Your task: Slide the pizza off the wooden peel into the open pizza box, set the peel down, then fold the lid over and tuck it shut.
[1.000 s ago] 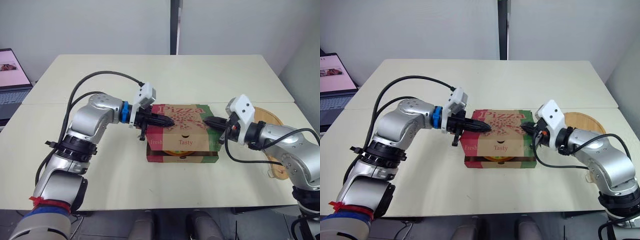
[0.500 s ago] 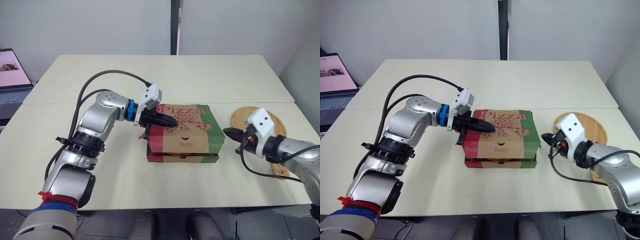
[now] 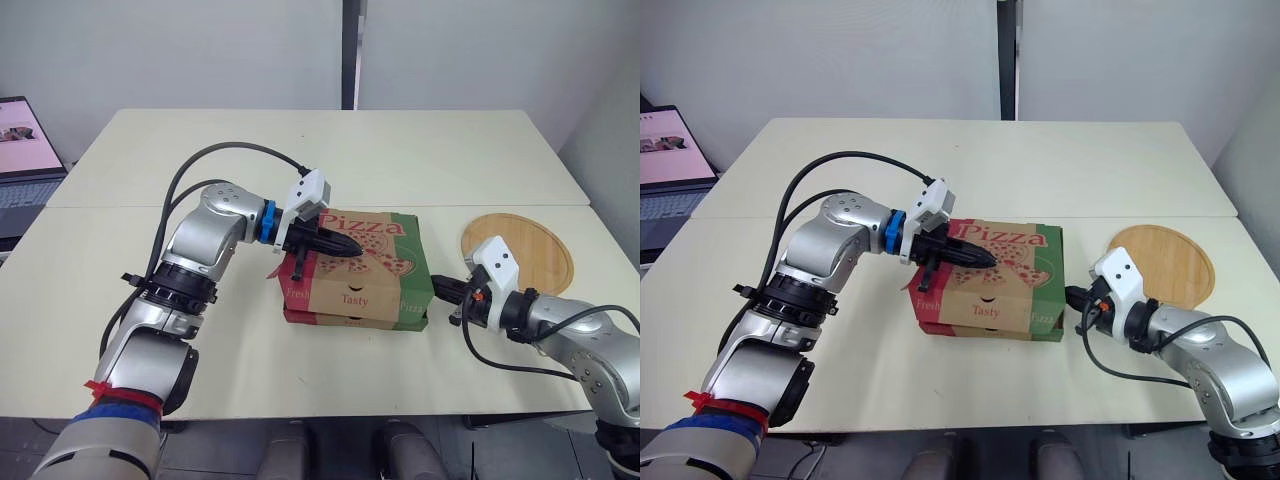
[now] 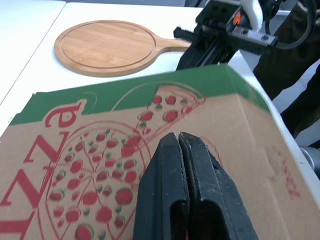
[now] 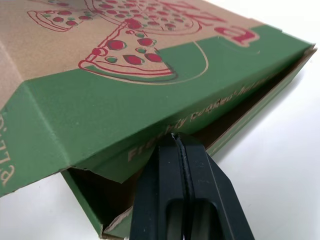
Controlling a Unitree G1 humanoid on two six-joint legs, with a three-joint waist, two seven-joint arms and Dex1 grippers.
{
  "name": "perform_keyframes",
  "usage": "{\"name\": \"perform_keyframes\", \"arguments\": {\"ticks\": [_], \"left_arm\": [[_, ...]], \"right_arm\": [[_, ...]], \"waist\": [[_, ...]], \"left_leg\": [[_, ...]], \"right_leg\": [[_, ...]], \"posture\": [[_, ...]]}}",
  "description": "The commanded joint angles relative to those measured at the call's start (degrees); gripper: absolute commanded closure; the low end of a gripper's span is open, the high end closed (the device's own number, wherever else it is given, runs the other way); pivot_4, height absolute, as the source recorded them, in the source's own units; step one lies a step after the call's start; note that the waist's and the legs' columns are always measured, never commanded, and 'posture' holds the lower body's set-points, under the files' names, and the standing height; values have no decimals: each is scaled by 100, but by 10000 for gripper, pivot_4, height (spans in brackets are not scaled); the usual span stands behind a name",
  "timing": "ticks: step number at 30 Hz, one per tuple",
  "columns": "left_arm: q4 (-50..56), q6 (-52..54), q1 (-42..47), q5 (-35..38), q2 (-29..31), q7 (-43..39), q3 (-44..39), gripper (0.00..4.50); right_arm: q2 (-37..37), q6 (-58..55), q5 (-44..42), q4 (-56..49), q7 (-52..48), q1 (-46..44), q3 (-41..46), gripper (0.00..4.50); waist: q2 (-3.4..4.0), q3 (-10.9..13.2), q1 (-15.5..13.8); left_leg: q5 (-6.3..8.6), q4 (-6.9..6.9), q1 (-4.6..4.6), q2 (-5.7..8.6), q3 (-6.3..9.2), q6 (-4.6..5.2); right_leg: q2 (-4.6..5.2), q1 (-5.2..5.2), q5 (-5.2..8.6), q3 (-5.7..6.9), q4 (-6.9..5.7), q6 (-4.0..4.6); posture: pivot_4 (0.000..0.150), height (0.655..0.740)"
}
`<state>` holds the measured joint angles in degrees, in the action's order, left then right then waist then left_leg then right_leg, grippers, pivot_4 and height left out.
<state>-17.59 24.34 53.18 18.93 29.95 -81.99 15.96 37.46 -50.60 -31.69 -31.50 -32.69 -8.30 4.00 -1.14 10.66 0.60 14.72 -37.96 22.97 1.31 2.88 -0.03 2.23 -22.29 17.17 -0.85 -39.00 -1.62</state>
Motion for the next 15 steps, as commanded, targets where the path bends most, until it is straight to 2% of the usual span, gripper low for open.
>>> {"name": "perform_keyframes", "arguments": {"ticks": [1,11,15], "left_arm": [[167,-54,136,2,8,-53,-131,44723],[262,-132,58,-115,22,-72,-49,44723],[259,-173,51,-190,-6,-75,-26,44723]], "right_arm": [[15,56,-34,-243,64,63,160,45000],[-29,233,-238,-647,-53,154,172,45000],[178,522,188,-677,-118,193,-177,45000]], "waist": [[0,0,0],[0,0,-5],[0,0,-5]], "left_leg": [[0,0,0,0,1,0],[0,-1,0,1,0,0],[0,-1,0,1,0,0]], "right_leg": [[0,0,0,1,0,0],[-1,0,0,1,0,0],[-1,1,0,1,0,0]], "posture": [[1500,7400],[1500,7400],[1500,7400]]}}
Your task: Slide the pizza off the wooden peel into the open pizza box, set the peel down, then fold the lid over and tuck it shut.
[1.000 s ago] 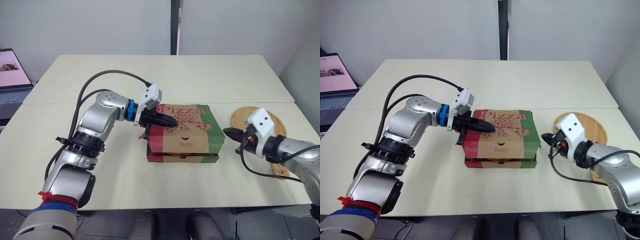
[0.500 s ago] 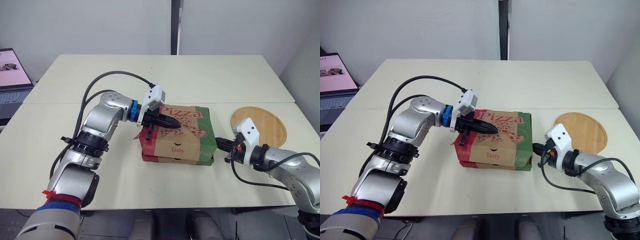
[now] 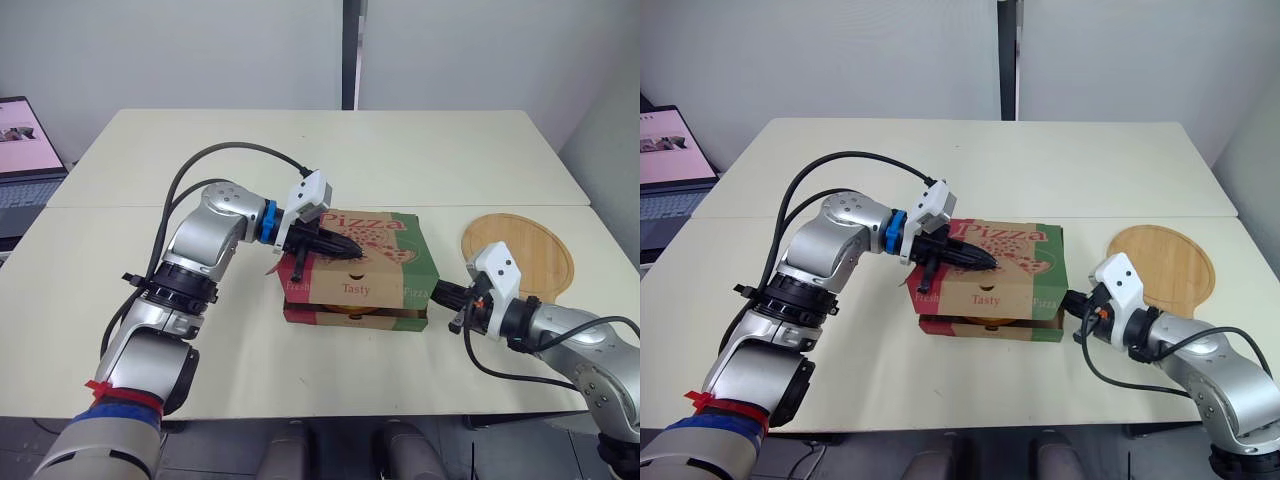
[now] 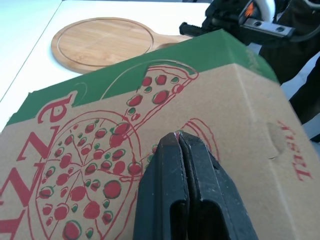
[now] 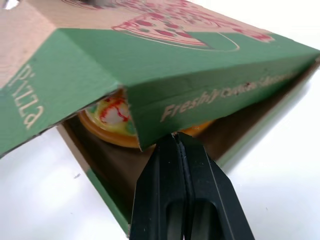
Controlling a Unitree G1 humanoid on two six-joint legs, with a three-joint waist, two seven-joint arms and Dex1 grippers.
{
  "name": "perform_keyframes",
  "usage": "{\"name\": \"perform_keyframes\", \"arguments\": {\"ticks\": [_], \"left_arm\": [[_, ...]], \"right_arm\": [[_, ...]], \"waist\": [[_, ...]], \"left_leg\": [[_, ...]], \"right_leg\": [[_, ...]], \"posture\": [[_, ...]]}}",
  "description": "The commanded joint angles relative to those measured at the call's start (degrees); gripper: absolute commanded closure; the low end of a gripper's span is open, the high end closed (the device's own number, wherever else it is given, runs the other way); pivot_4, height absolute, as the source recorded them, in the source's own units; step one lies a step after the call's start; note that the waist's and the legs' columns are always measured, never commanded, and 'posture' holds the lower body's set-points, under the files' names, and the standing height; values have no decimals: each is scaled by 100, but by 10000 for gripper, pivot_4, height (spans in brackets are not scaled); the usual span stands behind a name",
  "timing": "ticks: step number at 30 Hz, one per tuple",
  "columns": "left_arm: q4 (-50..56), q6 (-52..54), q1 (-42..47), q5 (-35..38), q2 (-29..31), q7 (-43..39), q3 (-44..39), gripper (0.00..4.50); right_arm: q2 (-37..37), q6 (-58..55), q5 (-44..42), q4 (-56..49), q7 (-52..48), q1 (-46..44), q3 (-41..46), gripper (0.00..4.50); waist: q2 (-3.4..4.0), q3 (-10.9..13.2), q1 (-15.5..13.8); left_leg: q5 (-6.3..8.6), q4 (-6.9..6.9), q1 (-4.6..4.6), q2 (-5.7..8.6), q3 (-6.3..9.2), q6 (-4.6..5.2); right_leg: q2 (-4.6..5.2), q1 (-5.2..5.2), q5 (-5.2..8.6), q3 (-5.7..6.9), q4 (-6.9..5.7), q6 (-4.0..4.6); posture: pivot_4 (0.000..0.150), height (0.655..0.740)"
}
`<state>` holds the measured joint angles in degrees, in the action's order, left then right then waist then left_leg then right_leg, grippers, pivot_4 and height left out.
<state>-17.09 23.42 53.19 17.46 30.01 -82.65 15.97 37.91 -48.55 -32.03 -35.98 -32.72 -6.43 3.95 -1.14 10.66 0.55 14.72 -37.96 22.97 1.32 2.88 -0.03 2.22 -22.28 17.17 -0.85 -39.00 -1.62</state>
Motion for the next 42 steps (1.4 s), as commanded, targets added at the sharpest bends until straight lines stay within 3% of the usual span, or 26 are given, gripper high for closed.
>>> {"name": "perform_keyframes", "arguments": {"ticks": [1,13,21,24,27,32,42], "left_arm": [[208,-95,48,-76,-9,-19,-2,44723],[317,-263,-216,-476,18,-24,263,44723],[202,-307,-143,-524,-23,-19,198,44723],[162,-326,-112,-526,-37,-19,185,45000],[104,-358,-65,-530,-63,-16,173,45000],[49,-387,-5,-531,-110,-11,156,45000],[-18,-471,66,-527,-112,-85,150,45000]], "right_arm": [[180,392,310,-210,-124,21,-225,45000],[802,871,674,-265,-528,560,-13,45000],[1344,922,297,-325,-1076,1059,1150,45000],[1392,770,-105,-581,-1238,911,1256,37188],[1377,607,-319,-842,-1154,604,1027,26221],[1411,811,363,-960,-914,106,62,9290],[1153,1208,1384,-356,-648,-702,-804,9290]], "waist": [[0,0,0],[0,0,-5],[0,0,-30],[0,0,-27],[0,0,-25],[0,0,-30],[0,0,-29]], "left_leg": [[0,0,0,0,0,0],[0,-1,-1,1,0,0],[0,-5,-2,3,-1,0],[0,-5,-4,1,0,0],[0,-5,-3,0,1,0],[0,-8,-2,2,1,0],[-1,-9,-2,2,2,0]], "right_leg": [[0,0,0,0,0,0],[-3,1,0,0,0,0],[-4,6,0,1,-1,-1],[-4,8,0,1,-1,-1],[-3,8,0,1,-1,-1],[-4,8,0,3,0,-1],[-2,6,0,2,-1,-1]], "posture": [[1500,7400],[1500,7400],[1500,7400],[1500,7400],[1500,7400],[1500,7400],[1500,7400]]}}
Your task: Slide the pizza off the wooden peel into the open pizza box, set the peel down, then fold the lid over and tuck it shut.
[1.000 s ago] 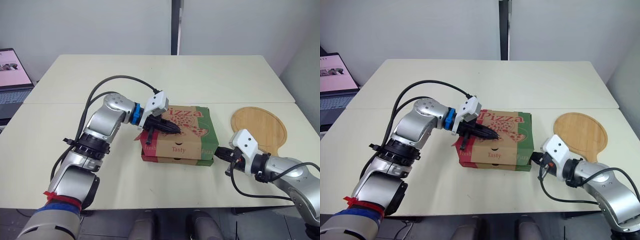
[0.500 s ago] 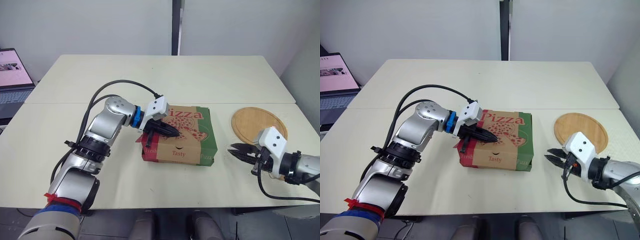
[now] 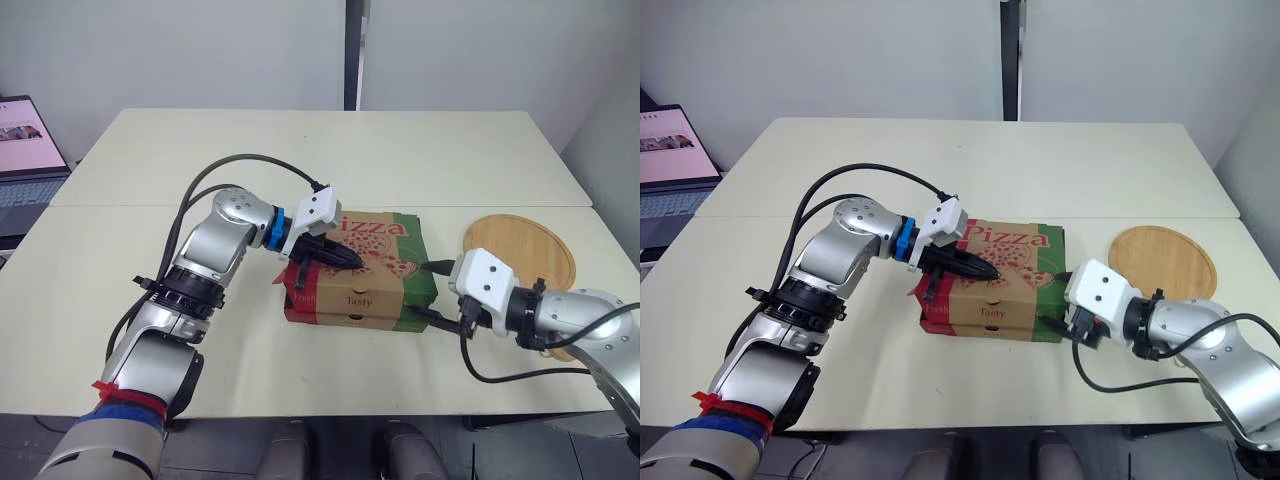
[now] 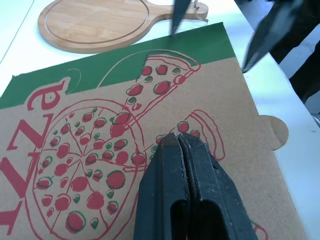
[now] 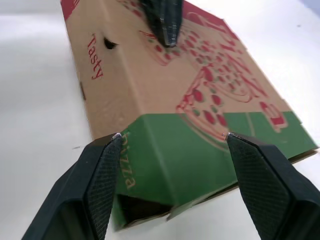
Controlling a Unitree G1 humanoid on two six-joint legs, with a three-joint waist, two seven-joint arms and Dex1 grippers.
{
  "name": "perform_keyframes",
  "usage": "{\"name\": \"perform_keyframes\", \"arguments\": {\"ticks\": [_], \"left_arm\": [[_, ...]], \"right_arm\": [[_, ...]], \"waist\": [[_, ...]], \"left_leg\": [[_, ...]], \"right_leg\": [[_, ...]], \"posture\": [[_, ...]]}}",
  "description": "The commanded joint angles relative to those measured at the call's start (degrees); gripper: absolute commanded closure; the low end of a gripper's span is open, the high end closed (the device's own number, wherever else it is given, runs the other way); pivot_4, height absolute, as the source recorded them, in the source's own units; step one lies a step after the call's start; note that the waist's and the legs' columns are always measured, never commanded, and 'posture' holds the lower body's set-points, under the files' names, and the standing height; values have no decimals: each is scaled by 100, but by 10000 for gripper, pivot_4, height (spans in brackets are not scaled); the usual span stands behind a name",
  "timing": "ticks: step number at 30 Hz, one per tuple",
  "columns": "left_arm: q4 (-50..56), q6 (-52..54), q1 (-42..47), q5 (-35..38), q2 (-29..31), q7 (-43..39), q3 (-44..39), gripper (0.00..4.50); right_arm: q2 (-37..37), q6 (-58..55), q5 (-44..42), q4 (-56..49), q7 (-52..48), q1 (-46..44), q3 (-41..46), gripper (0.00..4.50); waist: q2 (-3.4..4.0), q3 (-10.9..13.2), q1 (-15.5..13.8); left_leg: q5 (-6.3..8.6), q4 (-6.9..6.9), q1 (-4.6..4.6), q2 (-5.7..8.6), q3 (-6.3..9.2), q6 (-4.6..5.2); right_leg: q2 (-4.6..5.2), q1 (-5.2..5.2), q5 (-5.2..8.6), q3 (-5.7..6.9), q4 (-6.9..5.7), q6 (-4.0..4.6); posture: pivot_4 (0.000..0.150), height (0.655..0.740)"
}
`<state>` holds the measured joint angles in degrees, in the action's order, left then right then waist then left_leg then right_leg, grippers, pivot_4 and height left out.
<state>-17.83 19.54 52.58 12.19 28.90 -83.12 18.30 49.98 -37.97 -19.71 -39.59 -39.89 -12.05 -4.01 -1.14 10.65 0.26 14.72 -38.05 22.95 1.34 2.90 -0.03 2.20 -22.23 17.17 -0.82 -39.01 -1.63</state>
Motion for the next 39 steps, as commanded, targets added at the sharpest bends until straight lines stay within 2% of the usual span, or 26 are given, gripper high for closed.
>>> {"name": "perform_keyframes", "arguments": {"ticks": [1,18,29,33,39], "left_arm": [[64,-96,126,0,7,-59,-76,45000],[246,-450,-273,-339,108,-144,156,45000],[220,-628,-415,-491,139,-115,173,45000],[202,-678,-428,-525,160,-101,177,45000],[129,-703,-387,-524,154,-41,136,45000]], "right_arm": [[-89,160,195,31,71,-171,-30,9290],[-408,391,952,71,254,244,-368,9290],[-824,153,1193,-106,448,143,-616,9290],[-849,-101,859,-307,324,237,-144,9290],[-500,-986,-510,-554,-361,785,1594,9290]], "waist": [[0,0,1],[1,-1,8],[3,-2,20],[3,-2,21],[2,-3,-9]], "left_leg": [[0,0,0,0,0,0],[0,-1,-3,-1,-1,0],[0,-1,-6,-2,-1,0],[0,-2,-6,-2,0,0],[0,-2,-5,1,0,0]], "right_leg": [[0,0,0,0,0,0],[0,1,0,-1,-4,0],[0,2,0,-2,-7,0],[0,2,0,-2,-7,1],[0,6,0,1,-5,0]], "posture": [[1500,7400],[1500,7400],[1500,7400],[1500,7400],[1500,7400]]}}
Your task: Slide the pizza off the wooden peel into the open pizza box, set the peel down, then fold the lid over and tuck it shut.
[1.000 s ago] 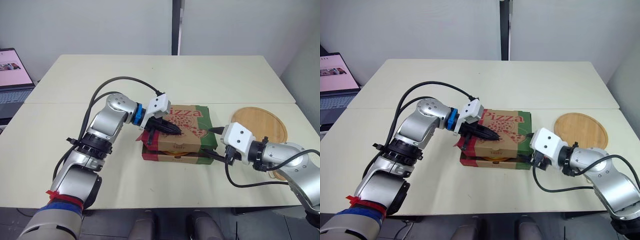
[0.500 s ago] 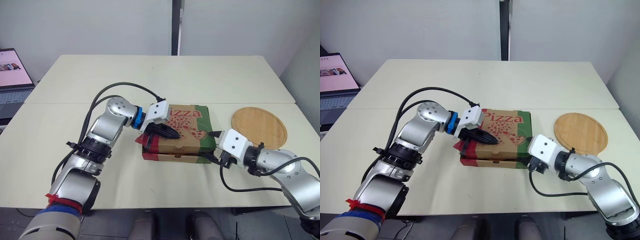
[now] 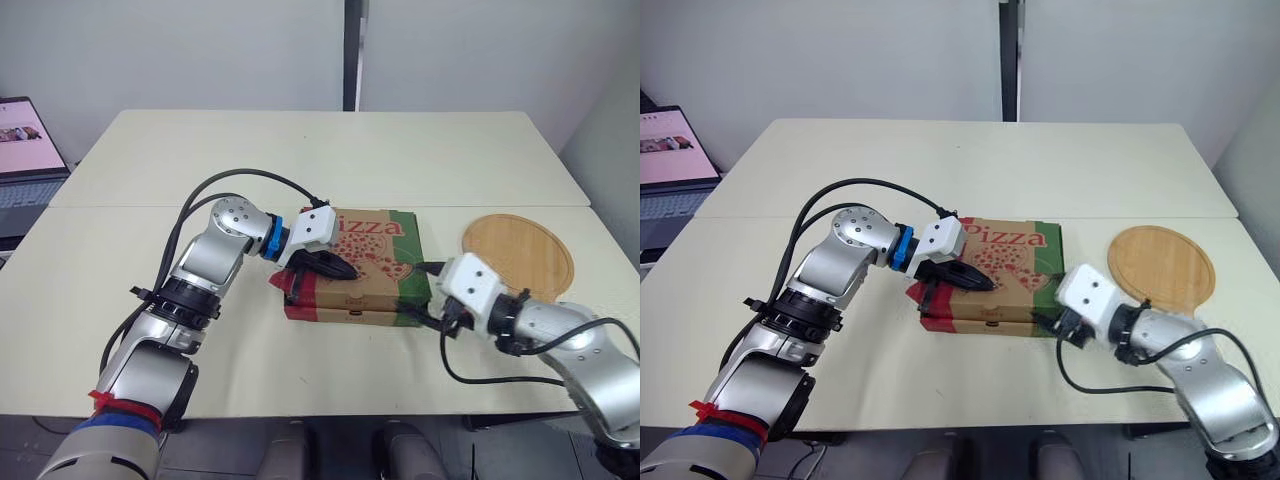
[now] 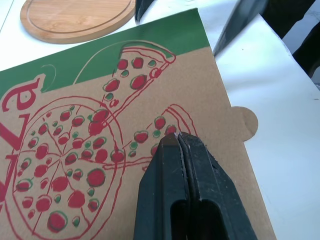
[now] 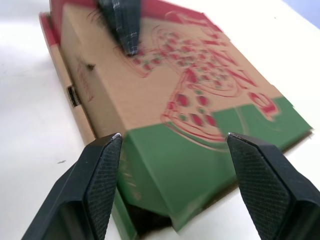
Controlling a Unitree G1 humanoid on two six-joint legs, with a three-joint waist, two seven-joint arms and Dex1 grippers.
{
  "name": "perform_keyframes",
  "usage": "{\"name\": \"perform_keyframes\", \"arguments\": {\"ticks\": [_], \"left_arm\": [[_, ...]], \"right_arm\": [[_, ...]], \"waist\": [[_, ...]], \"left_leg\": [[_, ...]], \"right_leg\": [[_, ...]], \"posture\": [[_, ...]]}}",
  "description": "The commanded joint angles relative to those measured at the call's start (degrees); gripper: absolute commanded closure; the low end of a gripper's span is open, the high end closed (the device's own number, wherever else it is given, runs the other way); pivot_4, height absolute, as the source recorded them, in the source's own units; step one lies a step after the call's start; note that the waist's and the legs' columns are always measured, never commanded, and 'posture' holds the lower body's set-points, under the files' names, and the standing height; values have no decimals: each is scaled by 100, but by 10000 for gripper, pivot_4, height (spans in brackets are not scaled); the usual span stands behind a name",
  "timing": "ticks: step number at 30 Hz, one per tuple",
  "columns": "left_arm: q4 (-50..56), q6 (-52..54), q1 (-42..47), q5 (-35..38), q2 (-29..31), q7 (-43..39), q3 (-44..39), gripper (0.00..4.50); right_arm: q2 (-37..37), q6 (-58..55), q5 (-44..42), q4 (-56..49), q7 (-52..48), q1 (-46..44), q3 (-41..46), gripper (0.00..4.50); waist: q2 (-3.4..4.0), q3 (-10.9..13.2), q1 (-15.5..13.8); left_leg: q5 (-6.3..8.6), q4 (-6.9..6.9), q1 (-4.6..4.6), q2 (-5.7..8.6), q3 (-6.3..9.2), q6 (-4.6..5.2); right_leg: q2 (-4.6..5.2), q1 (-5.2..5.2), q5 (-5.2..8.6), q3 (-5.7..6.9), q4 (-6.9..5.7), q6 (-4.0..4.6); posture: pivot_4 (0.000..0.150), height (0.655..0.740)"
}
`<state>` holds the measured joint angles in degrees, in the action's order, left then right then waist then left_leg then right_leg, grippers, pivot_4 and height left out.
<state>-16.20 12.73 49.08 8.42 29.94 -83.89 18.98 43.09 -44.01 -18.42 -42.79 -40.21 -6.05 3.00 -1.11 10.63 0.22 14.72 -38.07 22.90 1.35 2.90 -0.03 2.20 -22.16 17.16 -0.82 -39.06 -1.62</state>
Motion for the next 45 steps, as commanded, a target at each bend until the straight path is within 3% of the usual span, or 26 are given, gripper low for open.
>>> {"name": "perform_keyframes", "arguments": {"ticks": [1,4,6,8,15,26,32,38,42,45], "left_arm": [[-38,-24,-31,-142,49,41,66,45000],[-62,-42,-22,-134,47,50,65,45000],[-77,-56,-16,-134,47,57,67,45000],[-91,-64,-6,-137,41,66,69,45000],[-94,-47,6,-120,26,92,49,45000],[-111,-44,10,-134,-8,143,1,45000],[-92,-38,-17,-144,16,112,21,45000],[-47,-25,-74,-160,37,136,24,45000],[-8,10,-85,-128,71,147,-31,45000],[37,29,-117,-85,80,188,-89,45000]], "right_arm": [[242,-433,-747,-204,-379,265,1055,9290],[464,-153,-409,76,-303,459,987,9290],[464,95,-55,299,-88,403,614,13240],[387,282,148,456,21,286,262,18718],[86,810,449,918,35,-118,-503,44144],[-305,208,-341,628,56,-309,-181,44673],[26,390,172,703,64,-64,-490,44673],[584,650,194,702,-219,-6,58,44673],[497,499,-143,596,-260,-449,133,44673],[88,400,-118,653,-116,-1001,-493,44673]], "waist": [[0,0,-9],[1,-1,7],[1,-1,14],[1,-1,17],[1,-1,13],[1,-1,41],[1,-1,39],[1,-1,31],[1,-1,58],[1,-1,96]], "left_leg": [[0,0,-1,0,1,0],[0,0,-6,-2,-1,0],[0,1,-7,-3,-1,0],[0,0,-7,-3,-4,0],[0,-1,-5,-2,-2,0],[0,0,-4,-5,-1,0],[0,0,-3,-4,-1,0],[0,0,-2,-2,-3,0],[0,0,-3,-5,-2,0],[0,0,-4,-7,0,0]], "right_leg": [[0,2,0,0,0,0],[0,5,0,-2,-1,0],[0,5,0,-2,-1,0],[-1,4,0,-3,-1,0],[-2,3,0,-1,-1,0],[-2,-1,0,-3,-3,0],[-2,-1,0,-2,-2,0],[-3,-2,0,-2,-2,0],[-3,-1,0,-3,-2,0],[-2,-1,0,-2,-2,0]], "posture": [[1500,7400],[1500,7400],[1500,7400],[1500,7400],[1500,7400],[1500,7400],[1500,7400],[1500,7400],[1500,7400],[1500,7400]]}}
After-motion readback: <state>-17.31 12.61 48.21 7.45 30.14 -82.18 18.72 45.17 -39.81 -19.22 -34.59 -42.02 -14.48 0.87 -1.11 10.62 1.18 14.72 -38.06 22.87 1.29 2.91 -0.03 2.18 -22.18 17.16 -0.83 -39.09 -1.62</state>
